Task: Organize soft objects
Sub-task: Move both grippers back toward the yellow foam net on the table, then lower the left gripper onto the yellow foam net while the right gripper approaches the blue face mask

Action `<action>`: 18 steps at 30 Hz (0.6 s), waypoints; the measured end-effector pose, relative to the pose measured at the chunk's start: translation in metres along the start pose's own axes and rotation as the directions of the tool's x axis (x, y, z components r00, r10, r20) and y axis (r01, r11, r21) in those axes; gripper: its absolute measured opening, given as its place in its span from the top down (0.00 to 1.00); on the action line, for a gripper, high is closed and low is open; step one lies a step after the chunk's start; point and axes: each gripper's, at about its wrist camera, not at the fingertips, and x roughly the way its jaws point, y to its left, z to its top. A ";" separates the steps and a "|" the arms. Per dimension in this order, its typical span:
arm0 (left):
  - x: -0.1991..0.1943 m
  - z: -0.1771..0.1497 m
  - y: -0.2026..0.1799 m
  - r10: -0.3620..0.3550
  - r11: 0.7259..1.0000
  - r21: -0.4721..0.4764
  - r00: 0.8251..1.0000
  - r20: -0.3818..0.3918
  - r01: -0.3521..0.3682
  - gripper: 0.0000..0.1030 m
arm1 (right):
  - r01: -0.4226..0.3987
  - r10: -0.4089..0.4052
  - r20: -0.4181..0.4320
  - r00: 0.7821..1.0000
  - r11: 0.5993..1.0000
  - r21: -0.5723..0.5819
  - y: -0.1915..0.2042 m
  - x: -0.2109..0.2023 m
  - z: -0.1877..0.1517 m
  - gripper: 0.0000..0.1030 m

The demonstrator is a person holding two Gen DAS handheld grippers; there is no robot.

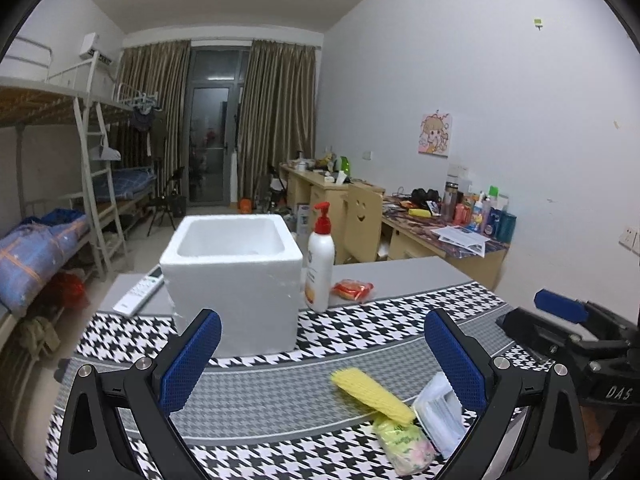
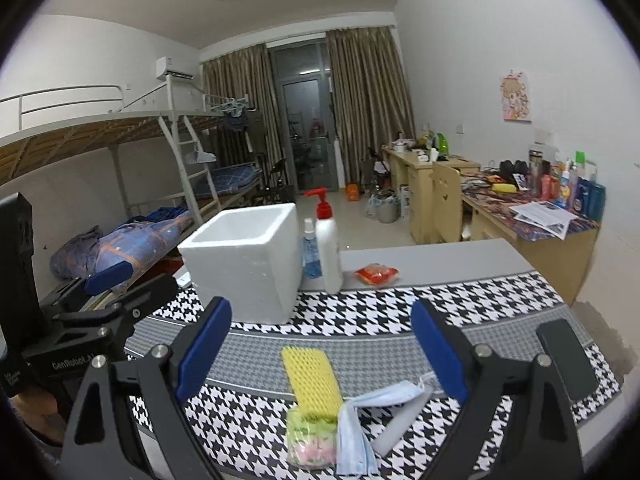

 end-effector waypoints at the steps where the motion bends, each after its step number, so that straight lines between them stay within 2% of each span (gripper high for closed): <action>1: 0.001 -0.002 -0.001 -0.002 1.000 0.000 1.000 0.000 0.002 0.01 | 0.002 -0.002 -0.005 1.000 1.000 0.002 -0.001 0.000 -0.003 0.09; 7: 0.004 -0.010 -0.002 -0.023 1.000 -0.020 1.000 -0.009 0.023 0.01 | 0.035 -0.035 0.005 0.999 0.999 -0.008 -0.003 -0.006 -0.015 0.09; 18: 0.009 -0.018 -0.001 0.014 1.000 -0.019 1.000 0.021 -0.014 0.01 | 0.050 -0.050 0.018 0.999 0.998 -0.024 -0.011 -0.001 -0.027 0.09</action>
